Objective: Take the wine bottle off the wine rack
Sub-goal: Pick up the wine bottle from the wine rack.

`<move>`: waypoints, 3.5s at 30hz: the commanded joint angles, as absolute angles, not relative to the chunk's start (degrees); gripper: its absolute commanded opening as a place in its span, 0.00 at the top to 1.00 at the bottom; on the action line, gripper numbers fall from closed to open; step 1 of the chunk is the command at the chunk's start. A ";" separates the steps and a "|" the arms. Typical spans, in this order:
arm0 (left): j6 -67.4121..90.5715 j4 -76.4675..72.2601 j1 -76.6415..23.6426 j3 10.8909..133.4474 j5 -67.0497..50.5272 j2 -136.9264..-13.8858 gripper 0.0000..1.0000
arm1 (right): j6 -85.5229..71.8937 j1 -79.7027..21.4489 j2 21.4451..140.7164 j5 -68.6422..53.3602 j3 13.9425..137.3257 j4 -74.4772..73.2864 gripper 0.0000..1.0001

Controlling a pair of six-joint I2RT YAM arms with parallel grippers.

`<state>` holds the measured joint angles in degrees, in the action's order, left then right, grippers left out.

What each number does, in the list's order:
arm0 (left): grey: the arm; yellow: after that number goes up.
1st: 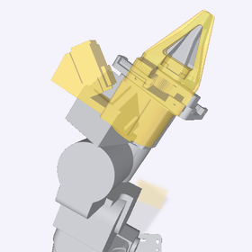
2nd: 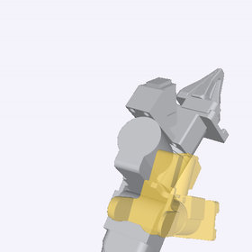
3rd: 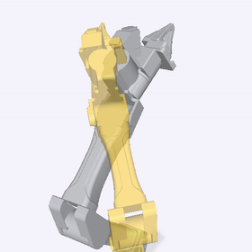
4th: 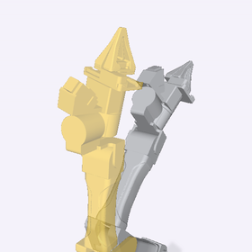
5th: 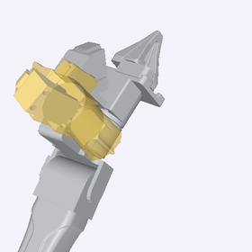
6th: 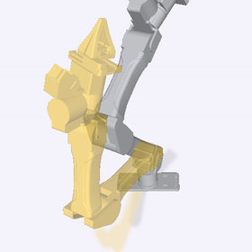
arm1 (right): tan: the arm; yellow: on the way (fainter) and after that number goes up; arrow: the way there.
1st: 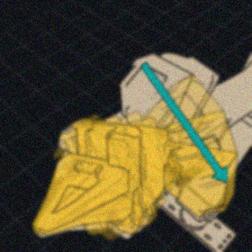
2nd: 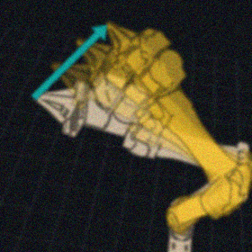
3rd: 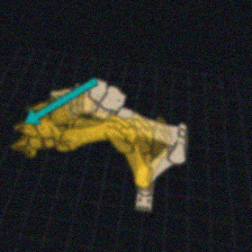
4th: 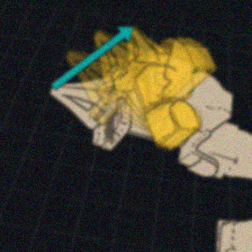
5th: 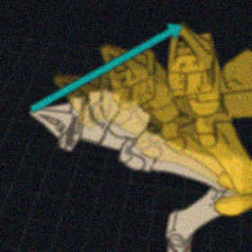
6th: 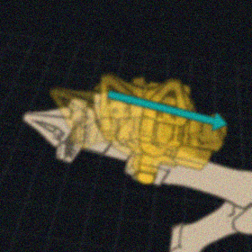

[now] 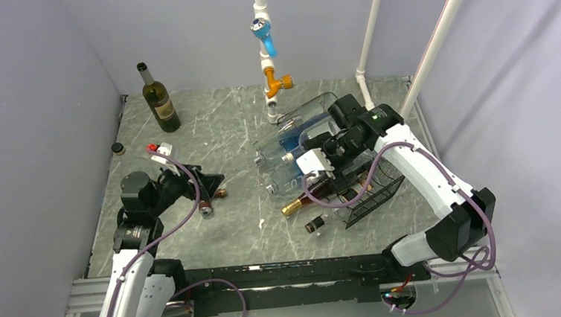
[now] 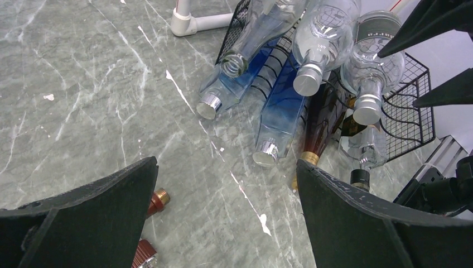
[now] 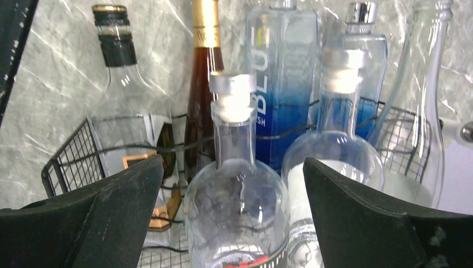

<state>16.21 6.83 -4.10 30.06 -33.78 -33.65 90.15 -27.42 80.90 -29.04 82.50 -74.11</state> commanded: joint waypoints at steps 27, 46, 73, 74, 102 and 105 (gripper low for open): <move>17.03 4.39 -2.66 30.06 -37.18 -33.31 0.01 | 83.21 -34.98 86.01 -21.19 71.71 -57.98 0.29; 16.85 4.92 -2.29 30.41 -37.00 -33.31 0.00 | 84.88 -35.60 87.30 -17.90 71.72 -56.77 0.44; 16.93 4.66 -2.14 30.28 -37.46 -33.49 0.00 | 83.88 -34.63 79.46 -22.94 73.42 -61.63 1.00; 16.95 4.66 -2.11 30.26 -37.50 -33.51 0.01 | 83.79 -34.08 78.74 -23.67 73.47 -61.77 1.00; 16.96 4.39 -1.95 30.24 -38.15 -33.42 0.01 | 78.23 -6.03 67.54 -56.41 75.24 -61.19 1.00; 16.89 4.39 -2.01 30.25 -38.14 -33.22 0.01 | 78.26 -2.84 66.73 -59.56 75.06 -61.70 1.00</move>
<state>17.08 6.72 -2.28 29.89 -36.67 -33.58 79.96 -6.87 68.77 -53.54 73.12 -58.98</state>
